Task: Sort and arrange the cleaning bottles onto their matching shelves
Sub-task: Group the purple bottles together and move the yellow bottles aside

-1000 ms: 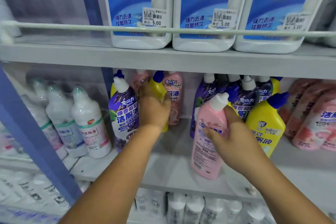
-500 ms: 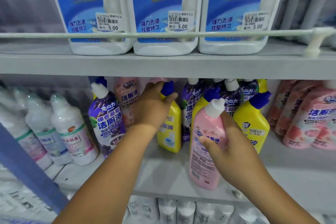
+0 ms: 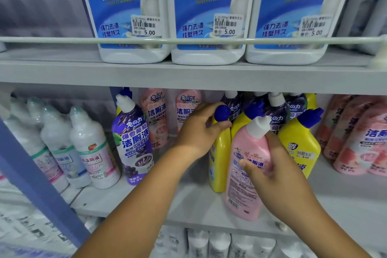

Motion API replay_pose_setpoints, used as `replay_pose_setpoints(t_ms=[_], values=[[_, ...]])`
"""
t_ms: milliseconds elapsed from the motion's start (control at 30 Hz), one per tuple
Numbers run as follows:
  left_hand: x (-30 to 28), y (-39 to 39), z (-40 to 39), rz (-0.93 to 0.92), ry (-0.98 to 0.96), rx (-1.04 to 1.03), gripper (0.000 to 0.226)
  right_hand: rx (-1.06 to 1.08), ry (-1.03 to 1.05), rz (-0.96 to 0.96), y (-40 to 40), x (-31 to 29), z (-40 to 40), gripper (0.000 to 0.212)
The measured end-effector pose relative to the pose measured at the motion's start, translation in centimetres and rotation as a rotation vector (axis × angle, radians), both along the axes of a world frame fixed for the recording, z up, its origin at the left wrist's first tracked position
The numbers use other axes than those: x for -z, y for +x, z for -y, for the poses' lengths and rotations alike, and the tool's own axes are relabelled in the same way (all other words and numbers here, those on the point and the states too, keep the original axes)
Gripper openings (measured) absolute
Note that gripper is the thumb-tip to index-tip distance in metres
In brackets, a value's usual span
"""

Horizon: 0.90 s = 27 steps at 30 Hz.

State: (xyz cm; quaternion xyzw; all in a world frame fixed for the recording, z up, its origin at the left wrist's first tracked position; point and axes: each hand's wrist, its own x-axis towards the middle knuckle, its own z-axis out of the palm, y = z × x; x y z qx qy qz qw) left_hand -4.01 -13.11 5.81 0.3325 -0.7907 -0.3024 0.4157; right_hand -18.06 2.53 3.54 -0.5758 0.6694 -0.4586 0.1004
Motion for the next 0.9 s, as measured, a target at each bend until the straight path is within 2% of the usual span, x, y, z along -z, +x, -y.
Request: replay_pose_setpoints(t_ms=[100, 167, 267, 333, 467, 567, 733, 900], values=[[0.3, 0.5, 0.9, 0.005, -0.016, 0.027, 0.04, -0.005, -0.013, 0.022, 0.0, 0.0, 0.0, 0.061], [0.2, 1.4, 1.5, -0.067, 0.016, 0.0, 0.037, 0.005, -0.029, 0.031, 0.2, 0.2, -0.1, 0.06], [-0.1, 2.8, 3.8, -0.271, -0.019, -0.294, 0.028, 0.025, -0.039, 0.058, 0.4, 0.5, -0.3, 0.056], [-0.1, 2.9, 6.4, -0.196, -0.046, -0.414, 0.041, 0.037, -0.033, 0.086, 0.4, 0.6, -0.4, 0.058], [-0.2, 2.0, 9.8, 0.12, 0.11, -0.322, 0.069, 0.046, -0.004, 0.129, 0.5, 0.5, -0.6, 0.054], [0.6, 1.8, 11.1, 0.107, 0.213, -0.271, 0.074, 0.053, 0.002, 0.18, 0.5, 0.7, -0.6, 0.049], [4.2, 3.4, 7.3, -0.073, 0.164, -0.389, 0.067, 0.065, 0.033, 0.269, 0.2, 1.9, -0.4, 0.046], [7.7, 5.9, -0.7, -0.091, 0.023, -0.434, 0.062, 0.041, 0.131, 0.33, 0.4, 4.6, -0.8, 0.05]])
